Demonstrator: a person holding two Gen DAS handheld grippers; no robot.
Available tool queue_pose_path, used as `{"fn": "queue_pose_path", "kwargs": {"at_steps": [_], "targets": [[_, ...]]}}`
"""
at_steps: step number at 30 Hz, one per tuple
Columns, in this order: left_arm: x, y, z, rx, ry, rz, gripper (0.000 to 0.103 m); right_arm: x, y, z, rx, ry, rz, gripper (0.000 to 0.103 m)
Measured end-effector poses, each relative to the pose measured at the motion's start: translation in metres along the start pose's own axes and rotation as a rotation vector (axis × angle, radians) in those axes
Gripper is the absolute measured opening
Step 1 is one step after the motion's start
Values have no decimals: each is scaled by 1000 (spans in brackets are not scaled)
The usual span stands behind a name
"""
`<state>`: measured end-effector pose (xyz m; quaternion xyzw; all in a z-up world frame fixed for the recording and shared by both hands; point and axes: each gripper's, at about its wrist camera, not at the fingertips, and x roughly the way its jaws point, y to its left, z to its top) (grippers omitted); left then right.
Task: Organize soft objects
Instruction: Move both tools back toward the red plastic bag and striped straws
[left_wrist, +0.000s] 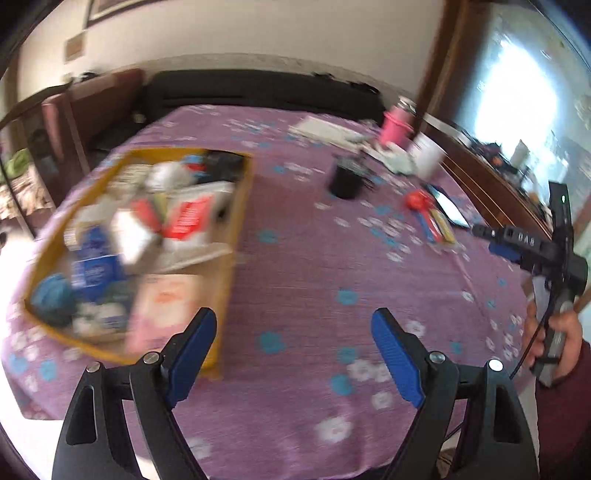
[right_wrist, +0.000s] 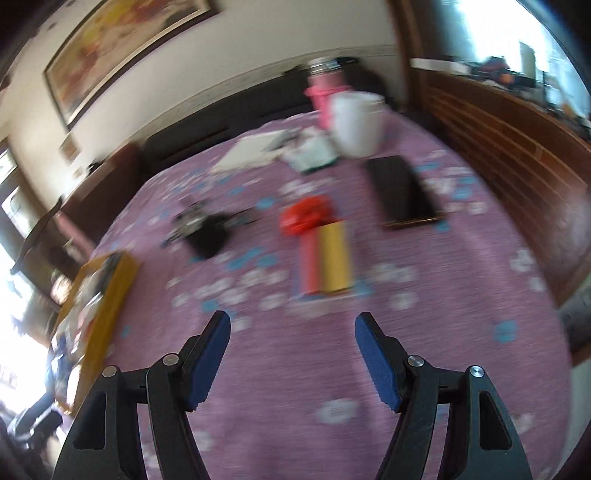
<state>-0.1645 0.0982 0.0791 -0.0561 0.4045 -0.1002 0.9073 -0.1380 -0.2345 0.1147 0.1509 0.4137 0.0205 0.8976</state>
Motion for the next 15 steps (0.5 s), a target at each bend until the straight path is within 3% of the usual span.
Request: {"fn": "queue_pose_path", "kwargs": {"at_steps": [6, 15], "targets": [[62, -45, 21, 75, 52, -64, 85, 8, -37, 15, 46, 7, -59, 74], [125, -41, 32, 19, 119, -52, 85, 47, -25, 38, -5, 42, -103, 74]]}}
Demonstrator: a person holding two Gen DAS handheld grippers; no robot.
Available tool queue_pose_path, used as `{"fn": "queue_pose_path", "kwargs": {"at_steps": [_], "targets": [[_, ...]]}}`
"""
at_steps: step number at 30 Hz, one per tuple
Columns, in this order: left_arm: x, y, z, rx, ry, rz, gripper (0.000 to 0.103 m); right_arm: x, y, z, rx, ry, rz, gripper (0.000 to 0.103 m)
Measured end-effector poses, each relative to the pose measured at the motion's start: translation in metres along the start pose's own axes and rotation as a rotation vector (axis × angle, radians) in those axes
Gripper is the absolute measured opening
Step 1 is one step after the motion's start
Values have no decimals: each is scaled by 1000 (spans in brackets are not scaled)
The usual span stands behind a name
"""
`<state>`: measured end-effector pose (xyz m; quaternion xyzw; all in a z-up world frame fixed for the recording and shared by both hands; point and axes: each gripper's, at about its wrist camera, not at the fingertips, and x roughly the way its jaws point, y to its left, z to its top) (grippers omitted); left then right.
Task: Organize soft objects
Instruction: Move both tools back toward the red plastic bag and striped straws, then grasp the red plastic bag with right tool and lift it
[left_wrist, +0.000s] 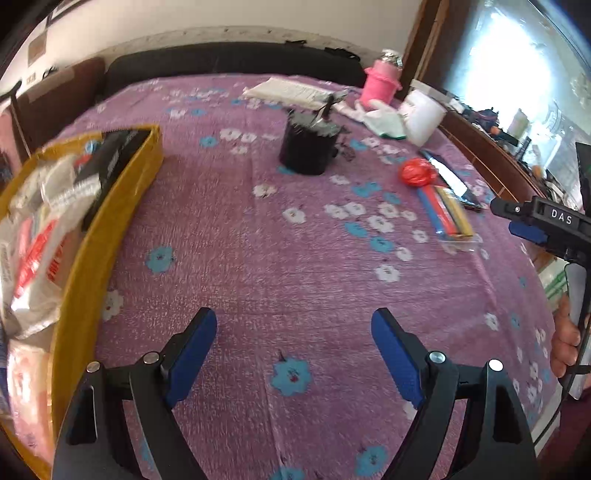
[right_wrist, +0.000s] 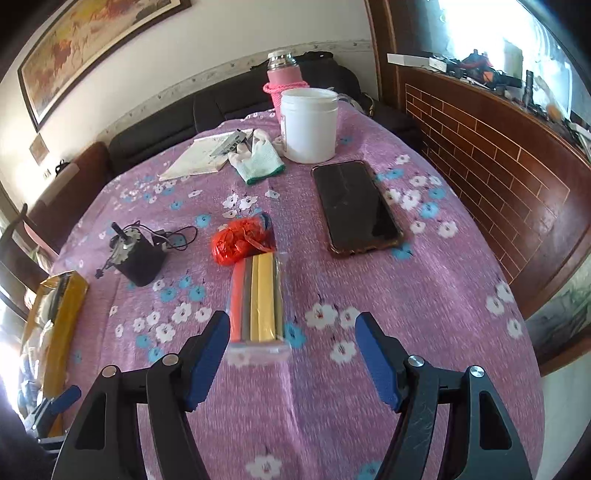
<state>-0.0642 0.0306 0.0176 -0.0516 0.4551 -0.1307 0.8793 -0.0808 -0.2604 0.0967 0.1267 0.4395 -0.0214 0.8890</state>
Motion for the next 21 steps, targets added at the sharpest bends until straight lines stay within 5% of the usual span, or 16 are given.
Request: {"fn": "queue_pose_path", "kwargs": {"at_steps": [21], "targets": [[3, 1, 0, -14, -1, 2, 93, 109, 48, 83, -33, 123, -46, 74]]}}
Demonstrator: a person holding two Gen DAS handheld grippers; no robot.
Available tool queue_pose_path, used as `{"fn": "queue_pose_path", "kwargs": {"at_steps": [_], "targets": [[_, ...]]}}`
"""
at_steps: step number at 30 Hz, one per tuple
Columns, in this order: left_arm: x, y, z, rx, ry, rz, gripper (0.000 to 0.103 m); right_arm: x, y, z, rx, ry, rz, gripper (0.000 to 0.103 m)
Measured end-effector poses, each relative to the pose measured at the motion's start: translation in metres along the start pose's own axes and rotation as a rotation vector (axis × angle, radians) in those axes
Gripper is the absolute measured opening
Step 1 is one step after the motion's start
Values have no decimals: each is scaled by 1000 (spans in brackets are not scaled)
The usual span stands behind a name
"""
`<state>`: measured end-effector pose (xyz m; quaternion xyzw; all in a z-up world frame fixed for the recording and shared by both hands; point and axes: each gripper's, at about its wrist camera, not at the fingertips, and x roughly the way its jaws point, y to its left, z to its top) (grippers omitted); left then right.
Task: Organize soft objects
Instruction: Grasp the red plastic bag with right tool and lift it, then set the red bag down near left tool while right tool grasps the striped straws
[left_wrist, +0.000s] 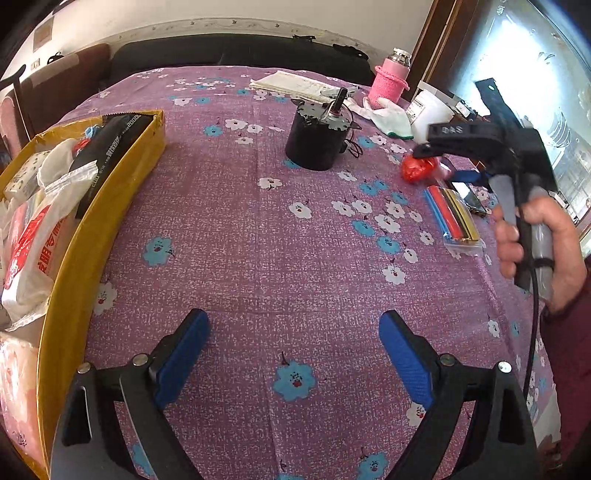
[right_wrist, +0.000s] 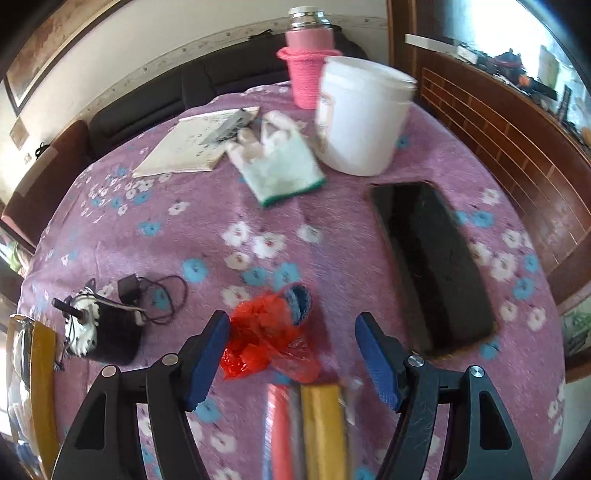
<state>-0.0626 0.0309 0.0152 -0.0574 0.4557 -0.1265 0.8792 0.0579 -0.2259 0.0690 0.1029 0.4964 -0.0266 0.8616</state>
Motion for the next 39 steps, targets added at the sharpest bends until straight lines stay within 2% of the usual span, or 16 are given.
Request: {"fn": "queue_pose_path", "kwargs": {"at_steps": [1, 2, 3, 5, 8, 17, 25, 30, 31, 34, 37, 39], "targets": [[0, 0, 0, 1, 1, 0, 93, 3, 5, 1, -19, 15, 5, 67], [0, 0, 0, 1, 1, -2, 94, 7, 13, 1, -53, 45, 11, 44], [0, 0, 0, 1, 1, -3, 94, 10, 18, 0, -73, 62, 5, 36], [0, 0, 0, 0, 1, -3, 94, 8, 29, -7, -129, 48, -20, 37], [1, -1, 0, 0, 1, -2, 94, 2, 42, -18, -177, 47, -5, 36], [2, -2, 0, 6, 5, 5, 94, -34, 72, -65, -300, 74, 111, 37], [2, -3, 0, 12, 11, 7, 97, -78, 86, -128, -411, 142, 285, 39], [2, -3, 0, 15, 12, 9, 97, -94, 82, -140, -418, 121, 295, 40], [2, -3, 0, 14, 11, 8, 97, -94, 80, -140, -410, 122, 297, 43], [2, -3, 0, 12, 11, 6, 97, -96, 73, -140, -379, 130, 321, 61], [2, -2, -1, 13, 12, -1, 99, -106, 61, -135, -340, 106, 352, 65], [1, -3, -1, 14, 14, -4, 99, -116, 44, -126, -290, 50, 332, 70]]}}
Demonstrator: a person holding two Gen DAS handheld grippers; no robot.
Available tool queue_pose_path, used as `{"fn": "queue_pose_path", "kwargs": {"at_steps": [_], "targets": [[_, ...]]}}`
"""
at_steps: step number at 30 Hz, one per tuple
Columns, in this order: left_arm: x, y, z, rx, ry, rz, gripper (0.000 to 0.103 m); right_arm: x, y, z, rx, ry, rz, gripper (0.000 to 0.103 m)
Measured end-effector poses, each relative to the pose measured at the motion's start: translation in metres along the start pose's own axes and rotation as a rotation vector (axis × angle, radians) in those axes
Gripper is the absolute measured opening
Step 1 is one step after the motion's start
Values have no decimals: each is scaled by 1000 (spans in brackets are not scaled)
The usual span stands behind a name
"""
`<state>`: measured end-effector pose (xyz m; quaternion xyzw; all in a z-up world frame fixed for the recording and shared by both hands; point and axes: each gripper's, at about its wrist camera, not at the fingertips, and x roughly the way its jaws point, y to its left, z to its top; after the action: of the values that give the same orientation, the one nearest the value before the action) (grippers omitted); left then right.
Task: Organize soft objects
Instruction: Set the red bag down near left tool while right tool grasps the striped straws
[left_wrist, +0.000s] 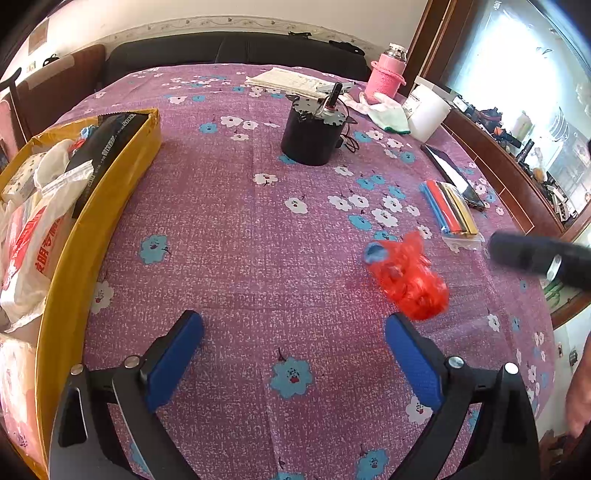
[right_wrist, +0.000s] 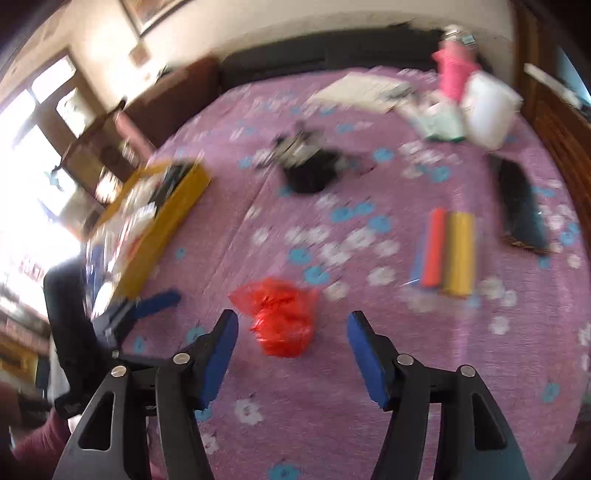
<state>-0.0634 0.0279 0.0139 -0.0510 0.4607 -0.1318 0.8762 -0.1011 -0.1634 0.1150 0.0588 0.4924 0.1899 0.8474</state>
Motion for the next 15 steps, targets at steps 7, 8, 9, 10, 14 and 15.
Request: {"fn": "queue_pose_path", "kwargs": {"at_steps": [7, 8, 9, 10, 14, 15], "targets": [[1, -1, 0, 12, 9, 0, 102, -11, -84, 14, 243, -73, -160, 80], [1, -1, 0, 13, 10, 2, 102, -3, -92, 15, 263, -59, -169, 80], [1, -1, 0, 14, 11, 3, 102, 5, -96, 17, 272, -48, -179, 80], [1, -1, 0, 16, 12, 4, 102, 14, -100, 19, 281, -36, -195, 80], [3, -4, 0, 32, 22, 23, 103, 40, -101, 28, 282, -23, -228, 80], [4, -7, 0, 42, 28, 36, 103, 46, -98, 32, 277, -23, -233, 80]]}}
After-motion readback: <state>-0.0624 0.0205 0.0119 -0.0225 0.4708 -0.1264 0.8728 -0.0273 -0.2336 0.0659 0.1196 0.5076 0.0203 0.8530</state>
